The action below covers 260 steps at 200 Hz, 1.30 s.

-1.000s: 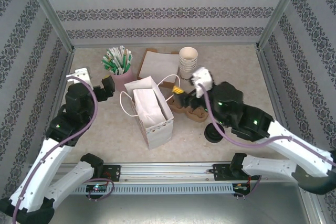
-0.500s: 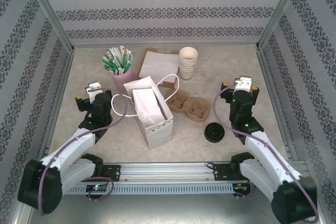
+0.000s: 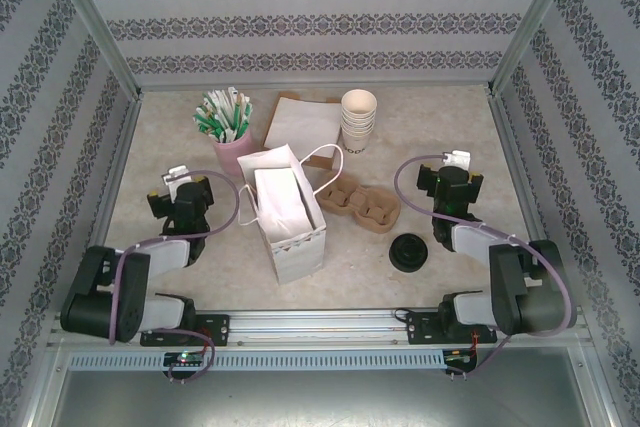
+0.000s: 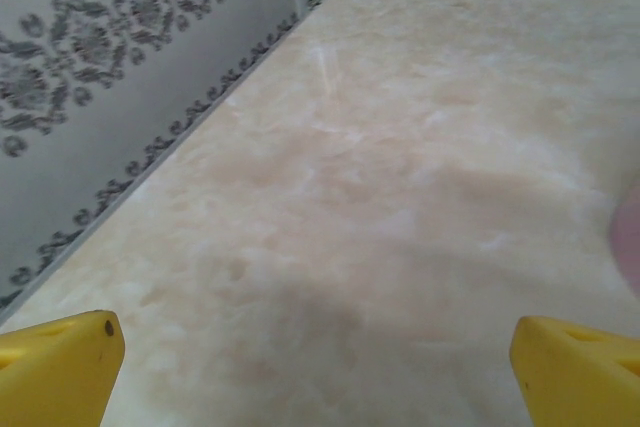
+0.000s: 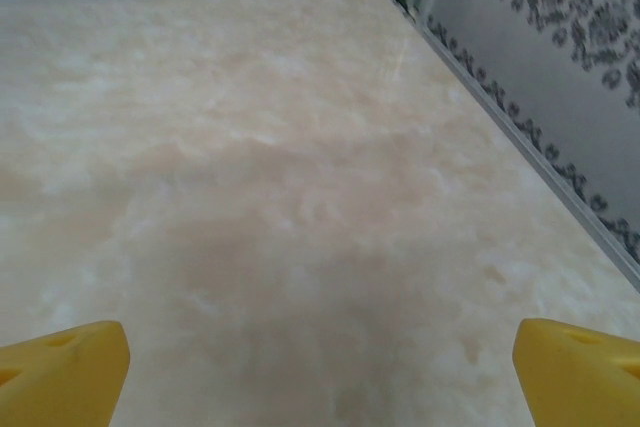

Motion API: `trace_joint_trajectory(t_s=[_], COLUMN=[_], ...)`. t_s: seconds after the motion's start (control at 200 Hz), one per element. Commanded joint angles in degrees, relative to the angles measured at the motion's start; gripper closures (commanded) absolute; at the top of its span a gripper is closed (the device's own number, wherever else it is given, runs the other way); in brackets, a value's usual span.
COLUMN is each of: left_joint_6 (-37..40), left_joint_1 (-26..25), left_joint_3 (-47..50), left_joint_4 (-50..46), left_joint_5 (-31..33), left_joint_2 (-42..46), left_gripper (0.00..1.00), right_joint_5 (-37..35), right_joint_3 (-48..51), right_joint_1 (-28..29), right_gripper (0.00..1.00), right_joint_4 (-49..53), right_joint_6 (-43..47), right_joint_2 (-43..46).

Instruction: Pack the takeout coffee

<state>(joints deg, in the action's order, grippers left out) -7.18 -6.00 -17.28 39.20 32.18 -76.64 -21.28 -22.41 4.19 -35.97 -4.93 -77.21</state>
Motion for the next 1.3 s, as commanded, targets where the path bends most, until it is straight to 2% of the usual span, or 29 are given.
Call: trace_joint_trajectory(t_s=[0.0,0.04,0.095,0.175,0.215,0.255,0.3,0.38,0.43,0.5,0.565,0.635,0.699,0.834,0.894,1.294], left_joint_6=[3.34,3.44,4.51,3.3,4.15,5.31,5.66,7.02,8.4,6.0,7.28,6.14,7.05,8.84,8.59,8.67], left_joint_1=[1.06,1.38,1.94,2.29,2.52,2.69,2.66,2.75,2.75,3.15,3.28,3.28,3.28,3.28,3.28,3.28], left_joint_3=[-0.94,-0.47,0.62,0.02,0.75,1.48,1.51,1.11,0.76,-0.8,-1.52,-3.1,-2.94,-2.58,-3.4,-3.09], left_joint_4=[11.83,15.47,22.62,15.99,19.44,23.2,22.18,22.84,30.29,19.01,23.57,16.5,19.88,19.86,17.42,18.28], left_joint_5=[-7.39,-7.46,-8.07,-11.3,-12.87,-14.52,-17.47,-21.77,-20.65,-20.96,-21.05,-20.79,-20.73,-26.16,-26.43,-26.21], left_joint_2=[-3.59,-5.93,-9.43,-6.67,-7.93,-9.3,-9.04,-12.05,-16.9,-12.41,-15.53,-13.45,-14.94,-14.62,-14.22,-14.35], left_gripper=[0.0,0.0,0.0,0.0,0.0,0.0,0.0,0.0,0.0,0.0,0.0,0.0,0.0,0.0,0.0,0.0], right_joint_5=[5.48,7.22,9.47,11.21,11.31,11.8,12.64,13.09,13.34,13.67,13.8,13.81,13.85,13.87,13.89,14.5], right_joint_3=[1.94,1.85,0.52,0.88,2.08,2.0,1.02,1.17,0.73,0.88,0.79,0.88,0.88,0.88,0.88,0.46], right_joint_1=[-0.69,-0.56,-0.39,-1.02,-1.02,-0.94,-0.93,-1.17,-1.48,-1.81,-1.85,-1.75,-1.81,-1.76,-1.79,-2.14], right_gripper=[0.02,0.02,0.02,0.02,0.02,0.02,0.02,0.02,0.02,0.02,0.02,0.02,0.02,0.02,0.02,0.02], right_joint_4=[-13.48,-15.92,-13.32,-15.6,-20.15,-19.42,-15.76,-17.53,-15.67,-16.36,-16.0,-16.15,-16.15,-16.15,-16.14,-15.65], right_joint_6=[1.62,2.49,3.48,3.16,3.17,3.58,3.83,3.53,3.44,3.1,3.08,3.12,3.08,3.15,3.14,2.97], right_joint_2=[-4.48,-6.22,-6.77,-9.22,-10.37,-9.81,-8.97,-9.76,-9.21,-9.45,-9.36,-9.28,-9.28,-9.32,-9.29,-9.54])
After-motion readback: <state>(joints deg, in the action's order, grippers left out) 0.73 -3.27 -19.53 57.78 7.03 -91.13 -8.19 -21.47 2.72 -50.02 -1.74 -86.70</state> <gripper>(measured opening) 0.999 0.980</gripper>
